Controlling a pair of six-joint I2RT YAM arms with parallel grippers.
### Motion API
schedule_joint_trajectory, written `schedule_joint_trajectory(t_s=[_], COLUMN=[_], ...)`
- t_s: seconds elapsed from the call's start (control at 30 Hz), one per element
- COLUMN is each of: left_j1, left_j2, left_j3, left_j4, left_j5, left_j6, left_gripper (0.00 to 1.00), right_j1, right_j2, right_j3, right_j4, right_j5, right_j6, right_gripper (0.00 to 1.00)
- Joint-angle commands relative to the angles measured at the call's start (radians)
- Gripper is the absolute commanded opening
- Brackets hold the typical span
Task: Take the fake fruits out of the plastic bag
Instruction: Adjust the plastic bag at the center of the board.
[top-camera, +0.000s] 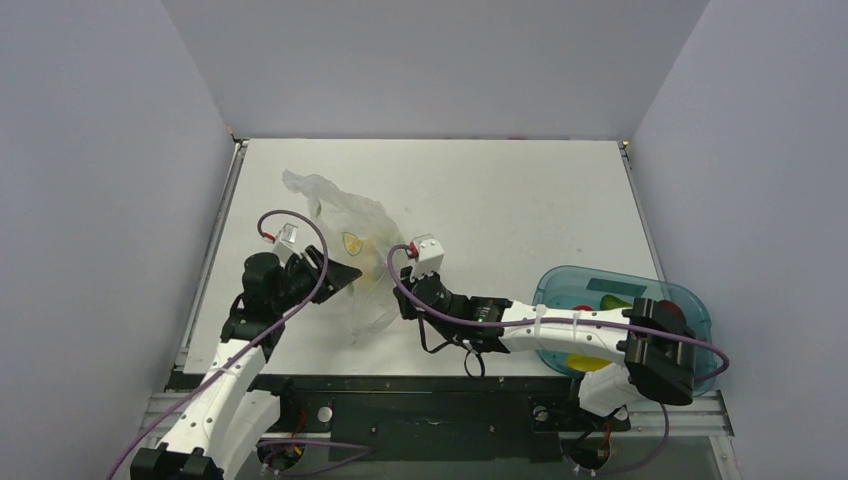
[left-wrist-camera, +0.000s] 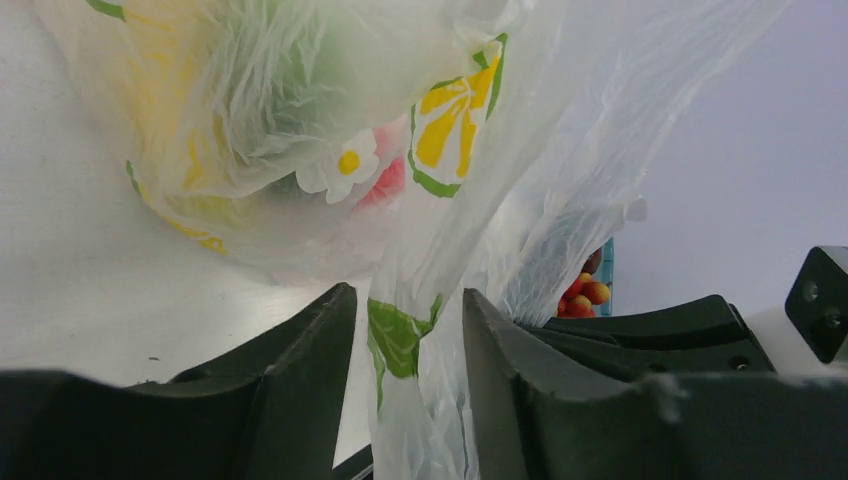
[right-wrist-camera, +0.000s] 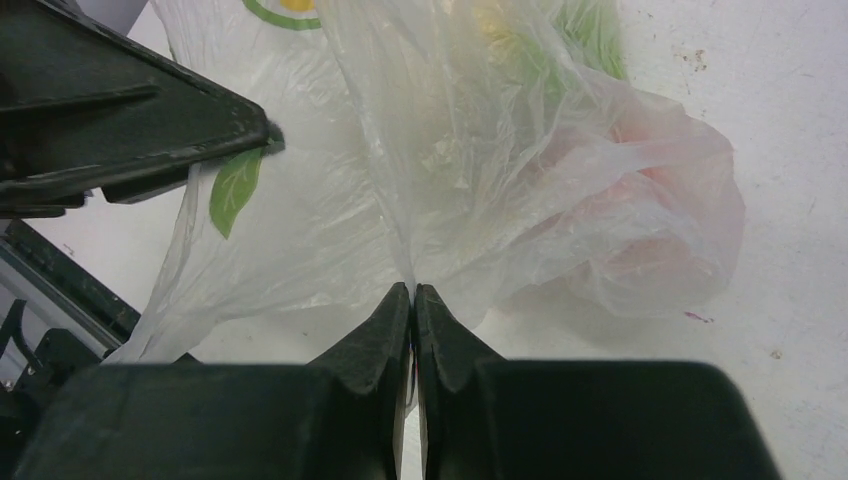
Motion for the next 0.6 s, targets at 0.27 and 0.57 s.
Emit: schedule_joint_trajectory(t_s=[0.27, 0.57], left_j1=[0.0, -0.004], left_j2=[-0.083, -0.196], left_j3=[-0.067, -0.144], left_j4=[0.027, -0.006], left_j5=[0.068, 0.078], left_j6=[0.116, 0.061], left_gripper=[0.0, 0.0], right_j1=[-0.027, -0.001], right_j2=[-0.101, -0.243], right_j3=[-0.052, 0.059], right_j4=[-0.128, -0.274], right_j5=[0.097, 0.019], right_j6=[0.074, -0.078], right_gripper=[0.08, 0.52])
